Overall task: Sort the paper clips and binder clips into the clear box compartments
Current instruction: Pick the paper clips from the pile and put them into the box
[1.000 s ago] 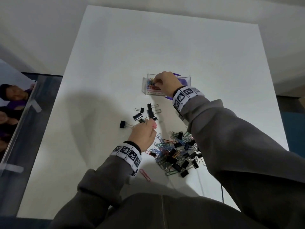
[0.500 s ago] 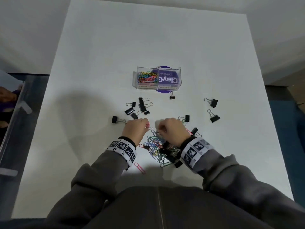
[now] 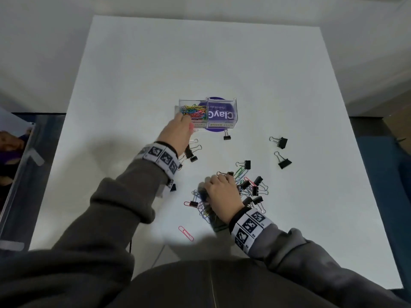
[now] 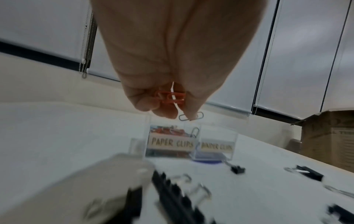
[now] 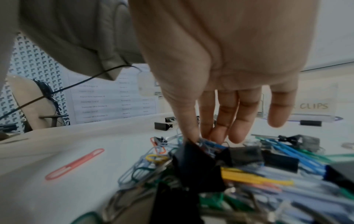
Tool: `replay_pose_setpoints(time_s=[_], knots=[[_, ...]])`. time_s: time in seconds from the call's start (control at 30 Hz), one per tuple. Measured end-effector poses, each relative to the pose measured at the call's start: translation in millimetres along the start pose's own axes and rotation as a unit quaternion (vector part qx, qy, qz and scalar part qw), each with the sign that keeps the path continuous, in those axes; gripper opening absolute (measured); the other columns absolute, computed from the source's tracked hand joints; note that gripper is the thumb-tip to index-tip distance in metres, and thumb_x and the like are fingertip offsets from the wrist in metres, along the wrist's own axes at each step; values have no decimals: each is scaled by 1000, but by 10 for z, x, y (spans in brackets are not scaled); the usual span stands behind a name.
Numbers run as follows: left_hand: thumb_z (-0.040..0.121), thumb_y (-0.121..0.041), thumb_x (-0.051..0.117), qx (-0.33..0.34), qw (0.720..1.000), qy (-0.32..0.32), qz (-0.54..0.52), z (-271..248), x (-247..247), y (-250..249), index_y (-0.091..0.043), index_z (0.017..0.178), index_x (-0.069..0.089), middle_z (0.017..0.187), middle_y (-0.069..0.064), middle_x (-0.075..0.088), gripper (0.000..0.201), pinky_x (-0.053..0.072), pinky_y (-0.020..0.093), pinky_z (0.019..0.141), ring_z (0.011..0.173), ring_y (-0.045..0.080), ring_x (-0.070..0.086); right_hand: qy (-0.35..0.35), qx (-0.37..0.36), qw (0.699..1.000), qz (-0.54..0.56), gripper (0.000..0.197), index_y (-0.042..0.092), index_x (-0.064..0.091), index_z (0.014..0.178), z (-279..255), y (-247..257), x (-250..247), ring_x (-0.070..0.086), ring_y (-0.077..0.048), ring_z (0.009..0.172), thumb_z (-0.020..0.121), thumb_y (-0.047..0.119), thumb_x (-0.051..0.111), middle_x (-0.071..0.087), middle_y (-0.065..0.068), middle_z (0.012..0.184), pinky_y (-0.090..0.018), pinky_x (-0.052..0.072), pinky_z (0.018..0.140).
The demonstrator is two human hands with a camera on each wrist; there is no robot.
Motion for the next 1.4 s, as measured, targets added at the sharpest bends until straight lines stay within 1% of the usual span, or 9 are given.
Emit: replay_pose_setpoints(time_s=[0.33, 0.5, 0.6, 0.67, 0.77, 0.87, 1.1, 1.23, 1.4], knots=[[93, -17, 49, 3, 998, 45, 54, 630, -51, 6, -4, 114, 50, 117, 16, 53, 25, 40, 41, 92, 108, 32, 48, 28, 5, 999, 33, 28, 2, 51, 109, 6, -60, -55, 49, -33, 113, 82, -3, 45, 56, -18, 115, -43, 35, 96], [90, -8, 50, 67, 997, -42, 4, 292, -43, 47, -4, 122, 53, 128, 13, 52, 33, 34, 38, 103, 120, 30, 42, 11, 3, 999, 42, 27, 5, 53, 106, 28, -118, 19, 49, -32, 113, 80, -2, 51, 58, -14, 113, -43, 36, 95], [87, -9, 48, 124, 989, -80, 13, -200, 70, 112, -5, 95, 67, 101, 16, 66, 21, 45, 44, 85, 95, 35, 56, 10, 1, 999, 49, 25, 10, 51, 108, 12, -183, 14, 44, -26, 116, 85, 3, 50, 56, -8, 117, -38, 31, 99], [85, -20, 45, 145, 988, -45, 26, -571, 254, 186, -13, 82, 68, 83, 9, 68, 24, 50, 43, 70, 78, 31, 59, -2, 6, 998, 66, 21, 12, 53, 106, -1, -226, 11, 45, -24, 116, 86, 7, 50, 58, -7, 115, -37, 31, 99], [84, -33, 59, 85, 993, 79, 17, -1031, 552, 213, -20, 94, 65, 92, -2, 65, 17, 44, 40, 86, 89, 20, 57, -11, 16, 997, 72, 16, 14, 56, 102, -17, -251, 32, 46, -24, 114, 87, 17, 53, 61, -4, 113, -36, 31, 97], [76, -48, 65, 49, 992, 118, -4, -1287, 746, 136, -23, 104, 60, 100, -6, 60, 37, 35, 33, 91, 96, 15, 51, -7, 19, 998, 59, 18, 14, 56, 104, -19, -250, 74, 46, -24, 114, 87, 18, 54, 61, -4, 114, -36, 31, 95], [84, -20, 62, -6, 990, 88, -107, -1413, 814, 29, -12, 107, 57, 101, 4, 62, 25, 44, 37, 88, 96, 20, 57, -12, 24, 998, 58, 16, 16, 57, 103, -94, -221, 105, 46, -25, 113, 88, 18, 51, 60, -4, 116, -36, 30, 96], [78, -12, 68, -42, 989, -1, -144, -1438, 652, 229, -9, 98, 60, 90, 8, 61, 21, 47, 41, 82, 85, 24, 58, -11, 22, 998, 58, 18, 16, 58, 104, -105, -219, 103, 46, -26, 114, 89, 12, 50, 59, -5, 117, -38, 31, 98], [72, -34, 74, -7, 1000, -3, 16, -1589, 629, 450, -18, 102, 62, 104, 4, 60, 36, 37, 39, 88, 101, 28, 51, -38, 21, 998, 52, 23, 13, 59, 108, -147, -179, 101, 46, -29, 113, 94, 20, 42, 60, -8, 118, -41, 32, 96]])
Point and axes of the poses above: each hand's wrist, its own z-axis towards the middle knuckle, its own x-axis out of the palm, y = z × x, the point moved 2 cm from there along z, towards the middle knuckle
